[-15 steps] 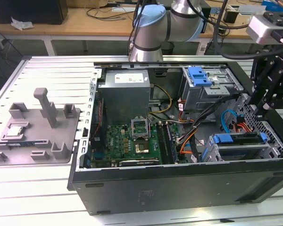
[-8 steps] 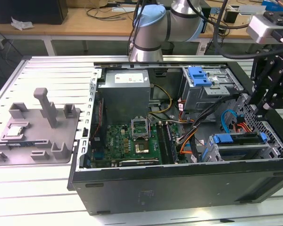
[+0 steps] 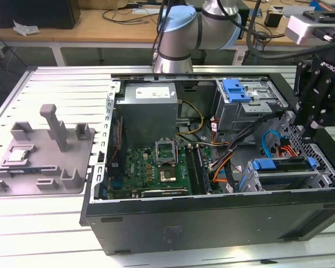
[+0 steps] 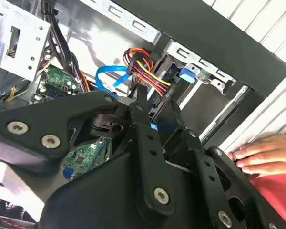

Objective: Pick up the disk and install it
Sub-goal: 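Insert the second disk wire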

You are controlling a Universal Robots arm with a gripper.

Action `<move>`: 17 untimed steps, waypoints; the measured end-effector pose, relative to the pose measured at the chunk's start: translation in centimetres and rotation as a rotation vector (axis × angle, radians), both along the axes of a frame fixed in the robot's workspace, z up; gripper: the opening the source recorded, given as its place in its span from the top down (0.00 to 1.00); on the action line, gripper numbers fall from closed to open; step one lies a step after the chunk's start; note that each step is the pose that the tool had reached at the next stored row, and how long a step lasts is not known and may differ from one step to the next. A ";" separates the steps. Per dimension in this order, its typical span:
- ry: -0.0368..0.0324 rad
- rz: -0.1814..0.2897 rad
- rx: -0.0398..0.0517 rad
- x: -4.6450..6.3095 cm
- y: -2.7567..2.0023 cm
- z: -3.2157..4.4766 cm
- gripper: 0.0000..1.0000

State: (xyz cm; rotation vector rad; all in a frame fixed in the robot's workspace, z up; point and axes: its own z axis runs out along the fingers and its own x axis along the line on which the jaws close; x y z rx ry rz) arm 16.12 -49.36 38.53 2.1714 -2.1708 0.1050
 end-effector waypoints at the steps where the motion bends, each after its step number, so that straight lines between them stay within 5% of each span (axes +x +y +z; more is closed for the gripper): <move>1: 0.0000 0.000 -0.0409 -0.3 0.53 -0.02 0.64; 3: 0.0000 0.000 -0.0885 -0.8 1.76 -0.18 0.64; 4: 0.0000 0.000 -0.1080 -1.1 1.80 -0.39 0.64; 9: 0.0000 0.000 -0.1271 -1.4 2.32 -0.67 0.64; 12: 0.0000 0.000 -0.1507 -1.5 2.94 -0.83 0.64; 17: 0.0000 0.000 -0.1628 -1.7 3.17 -1.17 0.64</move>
